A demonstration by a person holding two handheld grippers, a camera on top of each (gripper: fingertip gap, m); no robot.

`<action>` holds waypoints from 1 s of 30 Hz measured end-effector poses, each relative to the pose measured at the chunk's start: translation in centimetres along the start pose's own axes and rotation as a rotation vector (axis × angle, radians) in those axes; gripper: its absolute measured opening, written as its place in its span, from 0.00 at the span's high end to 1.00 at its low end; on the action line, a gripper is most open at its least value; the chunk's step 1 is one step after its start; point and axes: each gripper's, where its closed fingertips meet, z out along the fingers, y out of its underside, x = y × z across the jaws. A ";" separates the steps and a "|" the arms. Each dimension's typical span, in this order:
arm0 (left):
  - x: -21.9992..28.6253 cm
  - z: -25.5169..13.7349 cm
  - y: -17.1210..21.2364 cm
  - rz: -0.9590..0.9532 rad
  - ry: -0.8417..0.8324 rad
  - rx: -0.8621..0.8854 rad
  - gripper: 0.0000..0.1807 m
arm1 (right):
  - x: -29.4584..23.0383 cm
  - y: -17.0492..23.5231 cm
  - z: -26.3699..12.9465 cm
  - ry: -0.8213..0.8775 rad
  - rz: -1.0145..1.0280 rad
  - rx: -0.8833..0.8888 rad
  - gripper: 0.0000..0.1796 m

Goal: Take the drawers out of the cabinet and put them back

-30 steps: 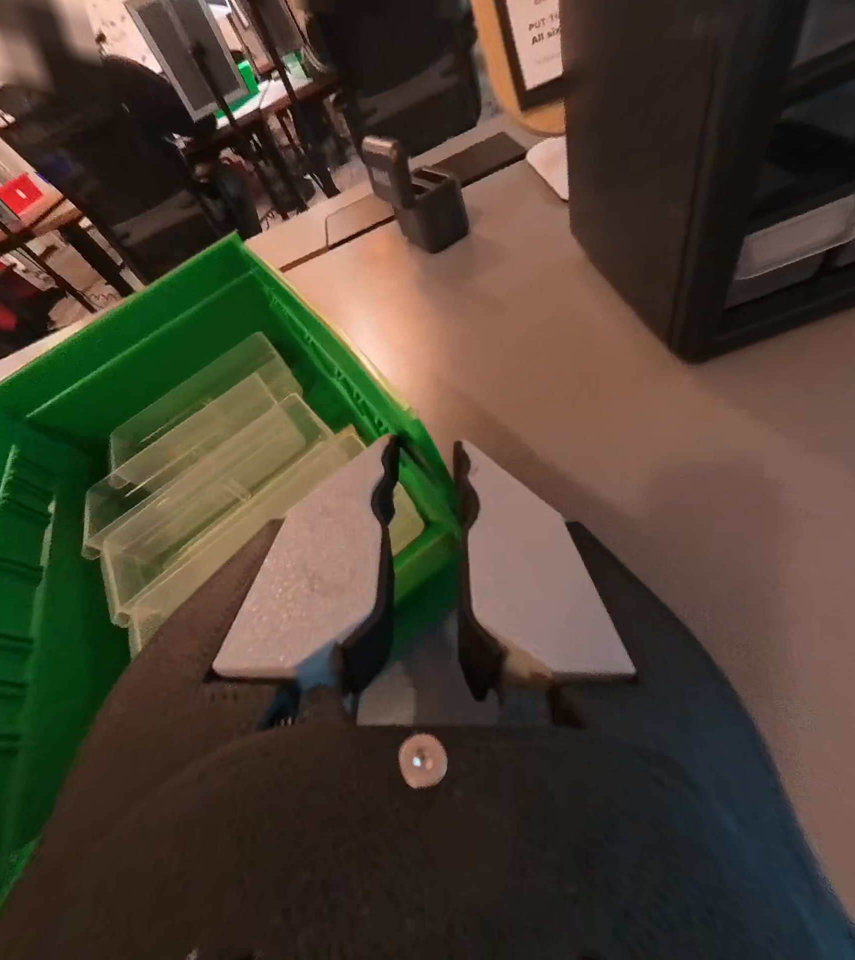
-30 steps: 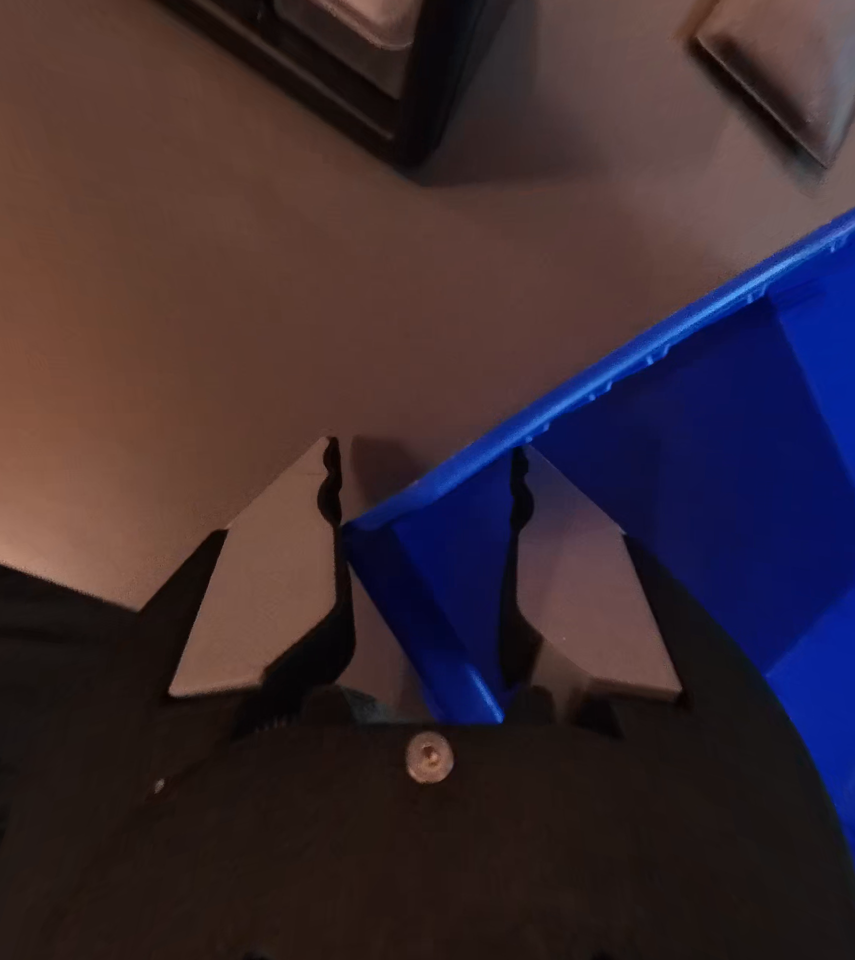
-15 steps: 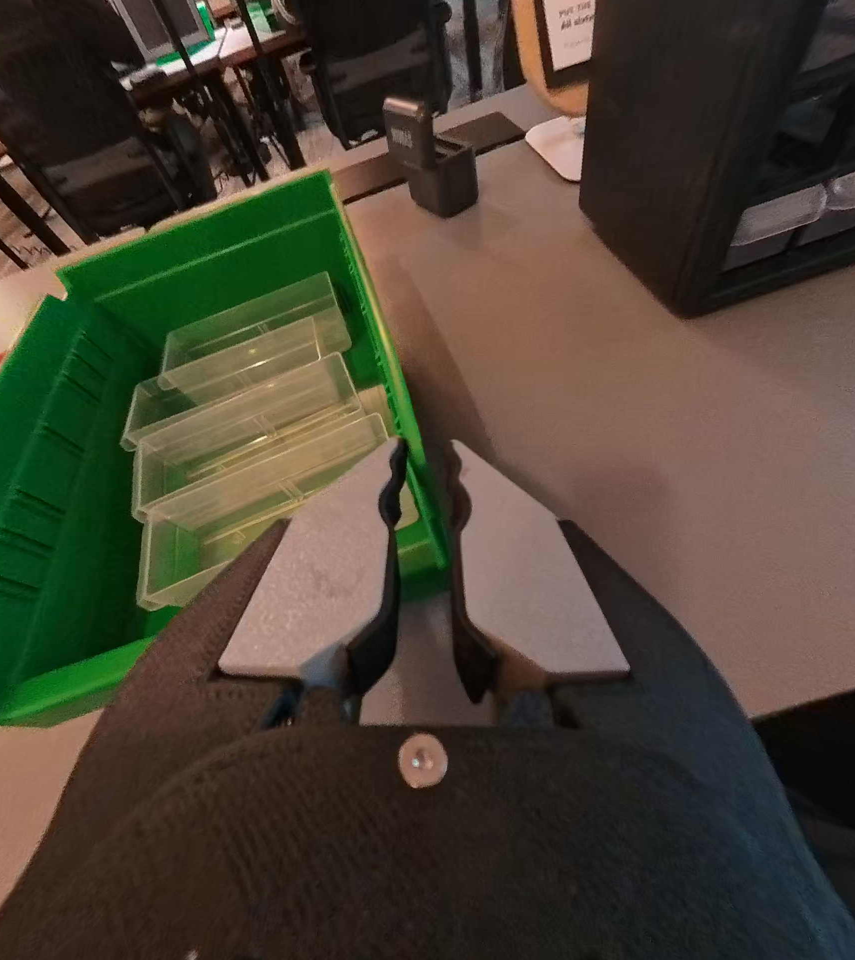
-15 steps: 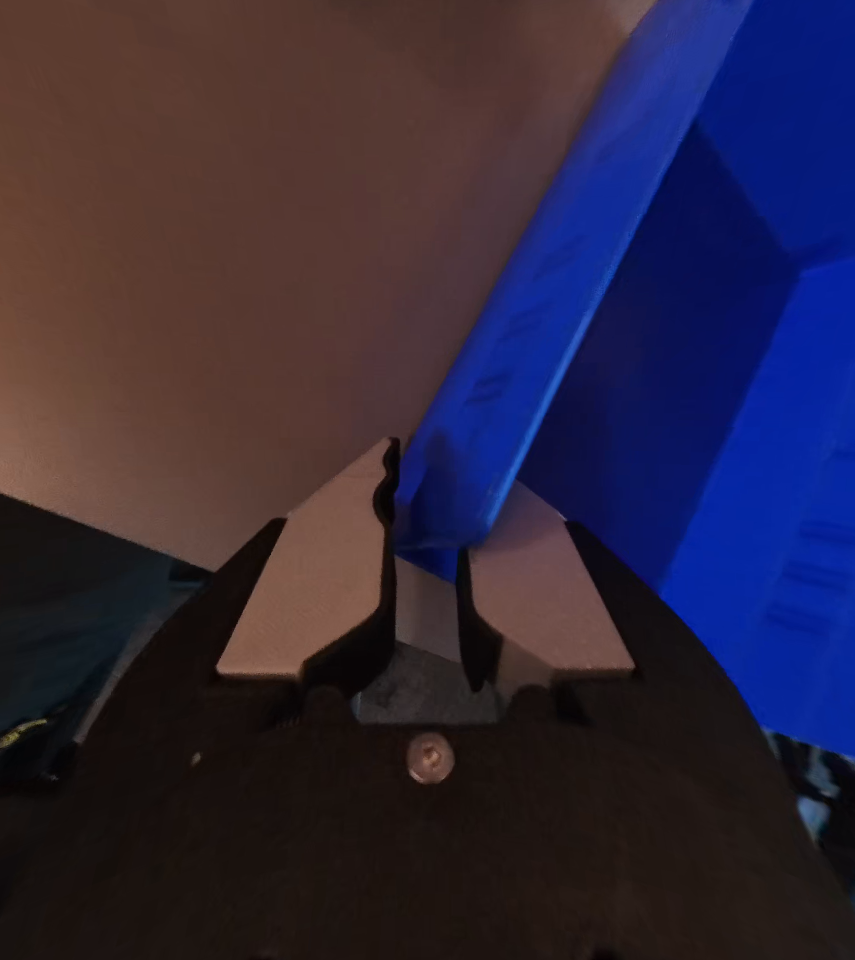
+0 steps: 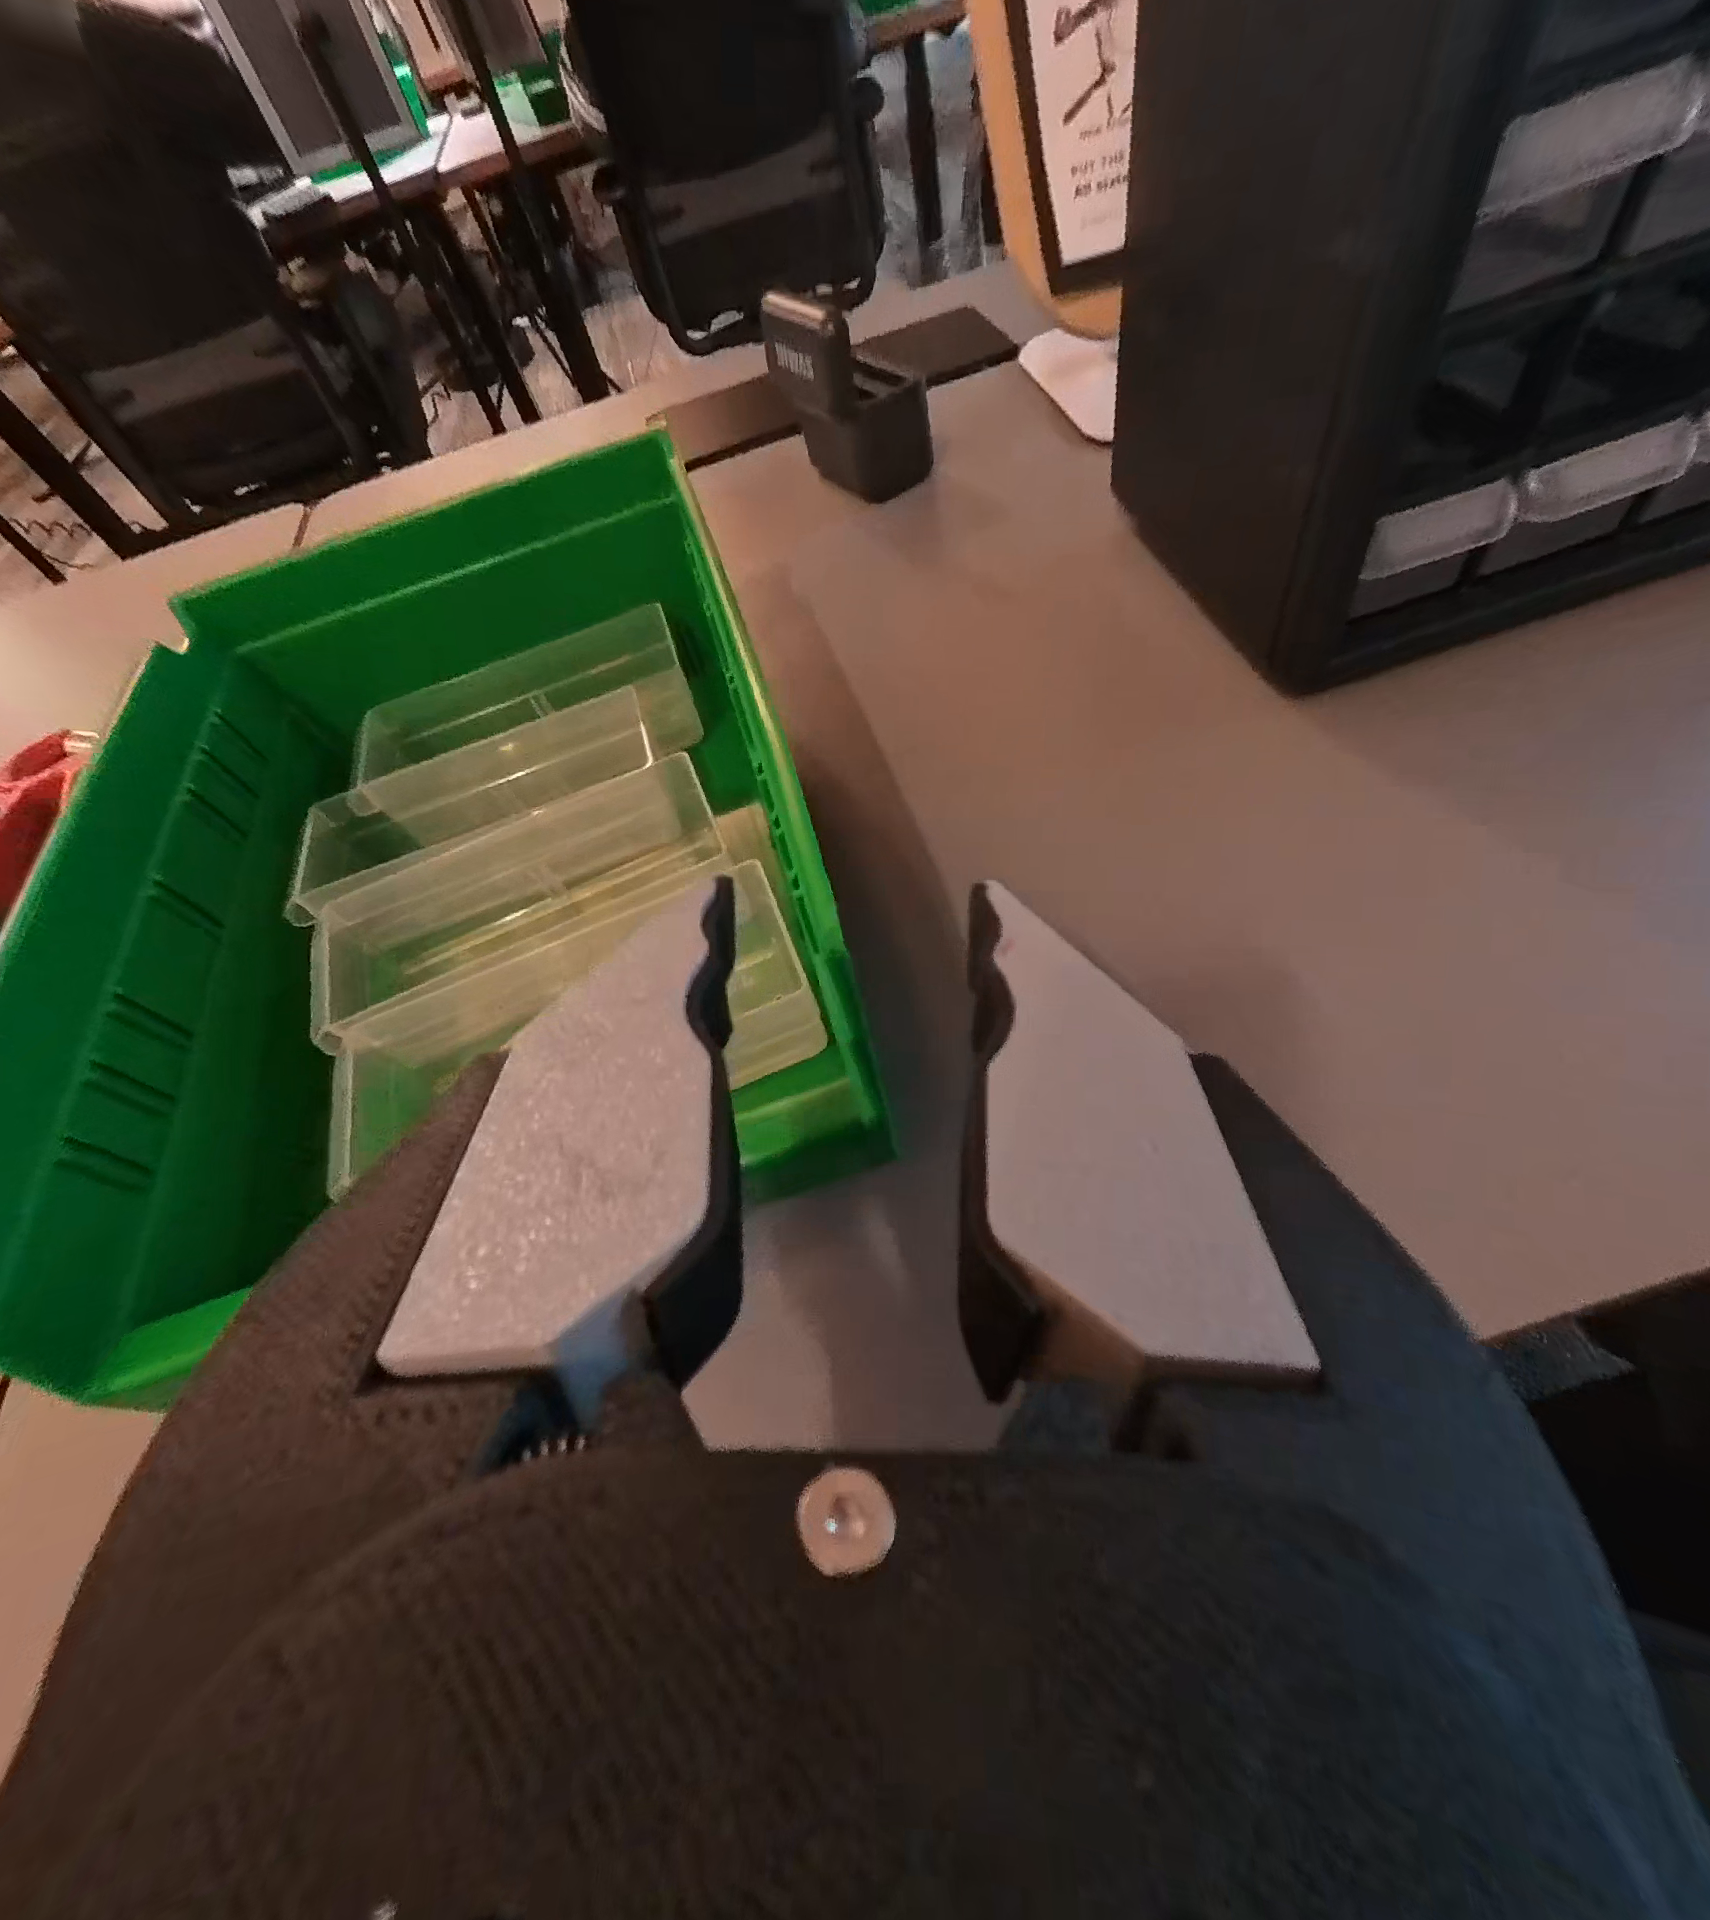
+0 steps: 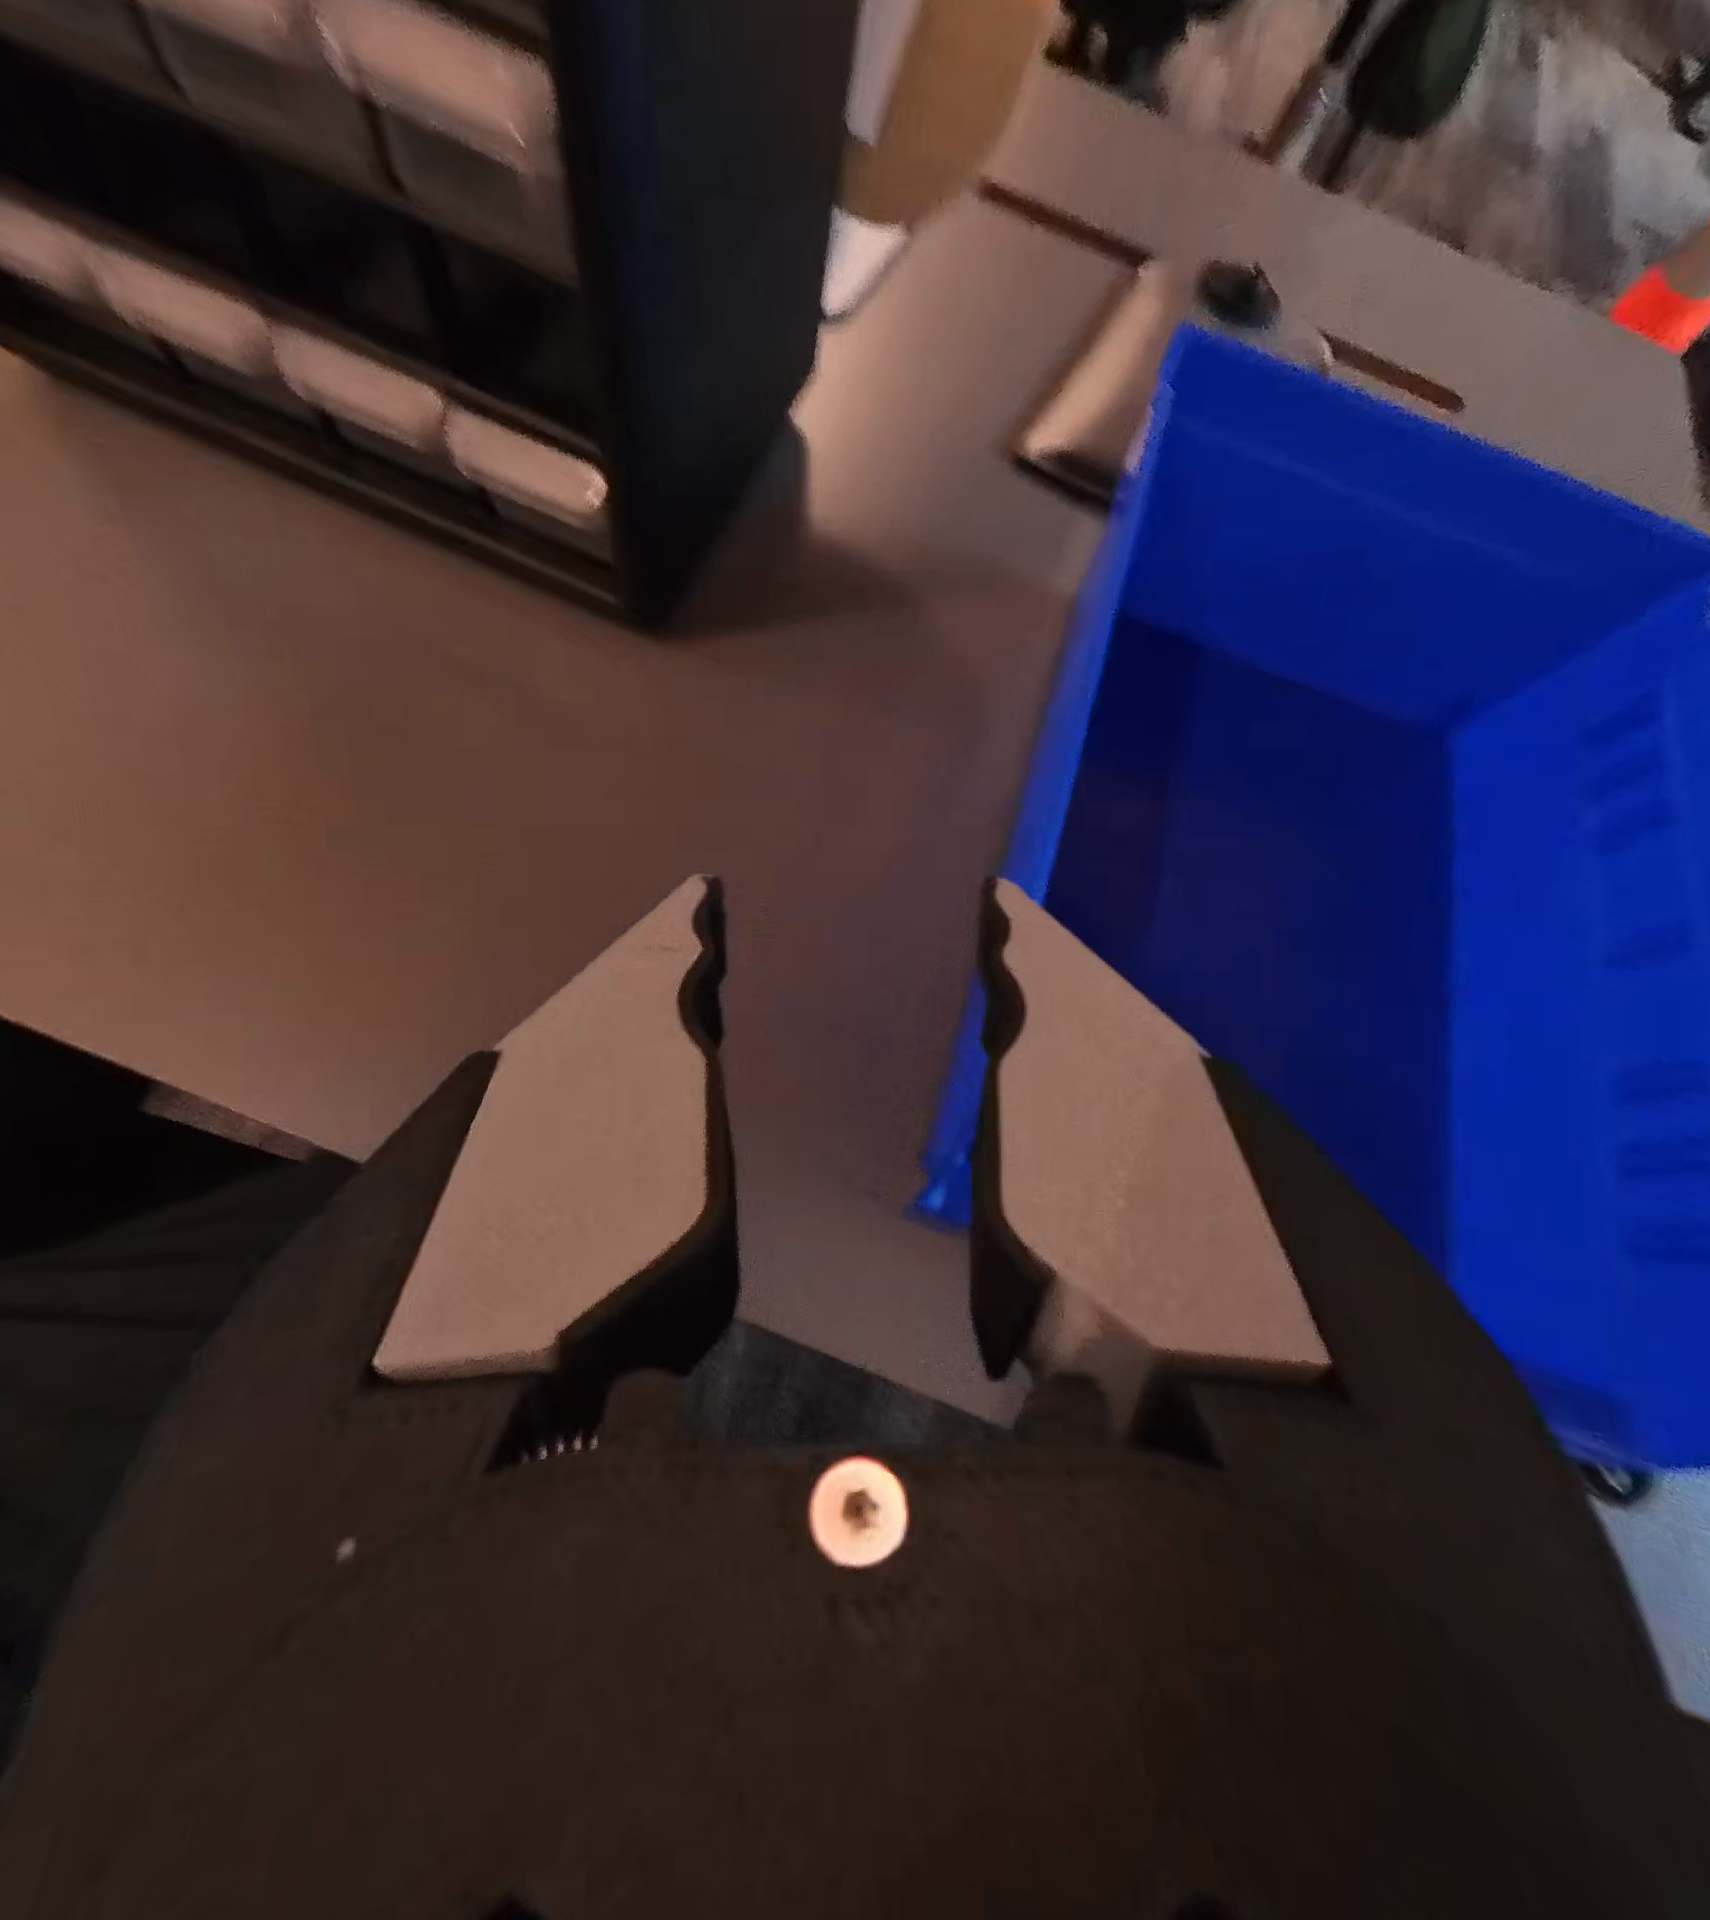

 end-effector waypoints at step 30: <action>-2.1 -8.7 0.0 -0.029 -0.121 0.131 0.86 | -11.0 -10.2 2.9 -0.325 -0.086 0.246 0.61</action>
